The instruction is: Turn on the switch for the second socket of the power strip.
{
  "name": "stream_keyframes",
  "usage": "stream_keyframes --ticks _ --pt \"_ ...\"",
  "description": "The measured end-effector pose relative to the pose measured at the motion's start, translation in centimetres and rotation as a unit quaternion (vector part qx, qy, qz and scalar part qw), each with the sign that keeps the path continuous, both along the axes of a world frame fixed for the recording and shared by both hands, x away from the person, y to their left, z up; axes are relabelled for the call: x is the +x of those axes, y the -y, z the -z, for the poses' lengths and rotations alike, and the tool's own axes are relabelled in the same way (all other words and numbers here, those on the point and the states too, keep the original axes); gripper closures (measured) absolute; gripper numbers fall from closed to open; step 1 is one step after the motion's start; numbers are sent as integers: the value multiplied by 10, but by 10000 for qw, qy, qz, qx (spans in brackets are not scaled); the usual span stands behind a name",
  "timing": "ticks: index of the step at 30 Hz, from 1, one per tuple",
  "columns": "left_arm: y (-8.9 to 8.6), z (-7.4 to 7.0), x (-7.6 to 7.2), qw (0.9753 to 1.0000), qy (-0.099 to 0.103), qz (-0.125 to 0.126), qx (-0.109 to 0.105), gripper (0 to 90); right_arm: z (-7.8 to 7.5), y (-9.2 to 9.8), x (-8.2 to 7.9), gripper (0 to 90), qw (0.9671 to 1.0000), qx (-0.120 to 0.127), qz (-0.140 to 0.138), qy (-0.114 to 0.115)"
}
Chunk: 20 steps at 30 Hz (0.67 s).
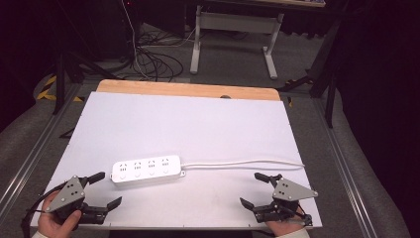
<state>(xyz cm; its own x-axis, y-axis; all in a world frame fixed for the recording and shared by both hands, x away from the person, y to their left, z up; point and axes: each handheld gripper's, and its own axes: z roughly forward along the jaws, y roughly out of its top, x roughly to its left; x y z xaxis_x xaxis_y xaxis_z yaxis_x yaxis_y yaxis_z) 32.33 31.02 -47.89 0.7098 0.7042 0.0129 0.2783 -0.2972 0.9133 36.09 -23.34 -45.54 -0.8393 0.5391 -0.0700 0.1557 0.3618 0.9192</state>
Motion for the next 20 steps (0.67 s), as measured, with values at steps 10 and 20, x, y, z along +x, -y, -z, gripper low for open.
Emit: stream_keyframes --ticks 10,20 --pt "0 -2 1 9999 12 -3 171 58 1 0 2 116 10000 -37 -2 -9" --pt "2 -6 0 9998 -178 -68 -69 58 1 0 2 115 10000 -26 4 -8"
